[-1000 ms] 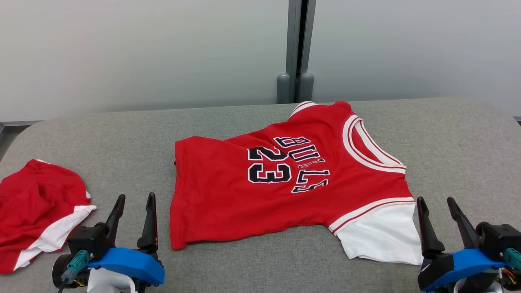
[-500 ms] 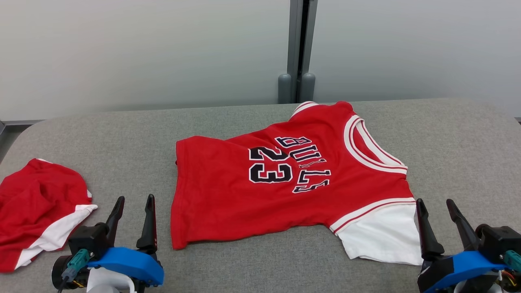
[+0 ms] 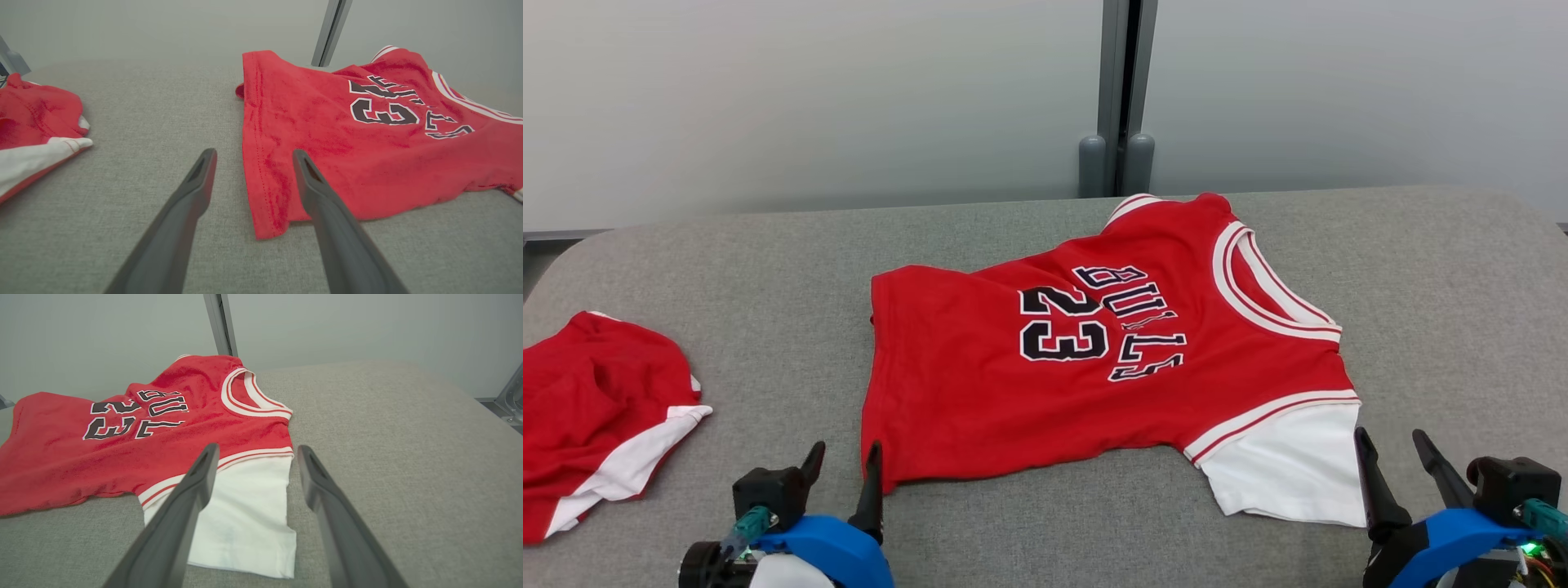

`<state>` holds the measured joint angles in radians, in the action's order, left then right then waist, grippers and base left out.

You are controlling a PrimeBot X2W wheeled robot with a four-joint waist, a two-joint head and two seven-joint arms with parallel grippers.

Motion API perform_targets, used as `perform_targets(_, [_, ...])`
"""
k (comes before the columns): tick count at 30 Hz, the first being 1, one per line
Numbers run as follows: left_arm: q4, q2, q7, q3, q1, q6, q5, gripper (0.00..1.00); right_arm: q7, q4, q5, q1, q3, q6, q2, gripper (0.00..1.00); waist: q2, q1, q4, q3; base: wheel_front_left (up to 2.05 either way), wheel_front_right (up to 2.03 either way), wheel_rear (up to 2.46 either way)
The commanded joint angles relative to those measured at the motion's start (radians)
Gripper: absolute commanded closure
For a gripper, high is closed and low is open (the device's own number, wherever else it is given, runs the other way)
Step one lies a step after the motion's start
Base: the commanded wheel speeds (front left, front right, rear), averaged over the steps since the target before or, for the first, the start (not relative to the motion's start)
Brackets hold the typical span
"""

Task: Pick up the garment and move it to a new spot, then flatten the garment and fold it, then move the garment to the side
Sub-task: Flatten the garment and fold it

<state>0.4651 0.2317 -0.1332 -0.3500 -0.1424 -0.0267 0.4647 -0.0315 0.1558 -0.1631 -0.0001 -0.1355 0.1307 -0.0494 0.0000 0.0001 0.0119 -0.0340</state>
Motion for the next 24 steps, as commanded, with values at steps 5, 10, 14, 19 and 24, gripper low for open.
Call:
perform_targets(5, [0.091, -0.029, 0.032, -0.018, -0.027, -0.012, 0.006, 0.00, -0.033, 0.044, 0.014, 0.003, -0.007, 0.000, -0.002, 0.00, 0.0000, -0.0001, 0.005, -0.020, 0.00, 0.00, 0.00])
perform_targets(10, [0.193, -0.046, 0.030, -0.017, -0.071, -0.026, 0.008, 0.00, -0.019, 0.082, 0.011, -0.022, 0.005, 0.000, -0.002, 0.00, 0.0000, -0.0001, 0.017, -0.039, 0.00, 0.00, 0.00])
perform_targets(14, [0.267, -0.056, 0.031, -0.021, -0.107, -0.017, 0.013, 0.00, -0.007, 0.106, 0.004, -0.039, 0.019, 0.000, -0.002, 0.00, 0.0000, -0.0001, 0.032, -0.051, 0.00, 0.00, 0.00])
perform_targets(19, [0.351, -0.073, 0.059, -0.027, -0.128, 0.002, 0.033, 0.00, -0.001, 0.132, 0.001, -0.048, 0.027, 0.000, -0.002, 0.00, 0.0000, -0.0001, 0.050, -0.058, 0.00, 0.00, 0.00])
perform_targets(24, [0.412, -0.102, 0.098, -0.053, -0.130, 0.056, 0.050, 1.00, -0.021, 0.169, 0.005, -0.057, 0.026, 0.000, -0.002, 0.00, 0.0000, -0.0001, 0.059, -0.064, 0.00, 0.00, 0.00])
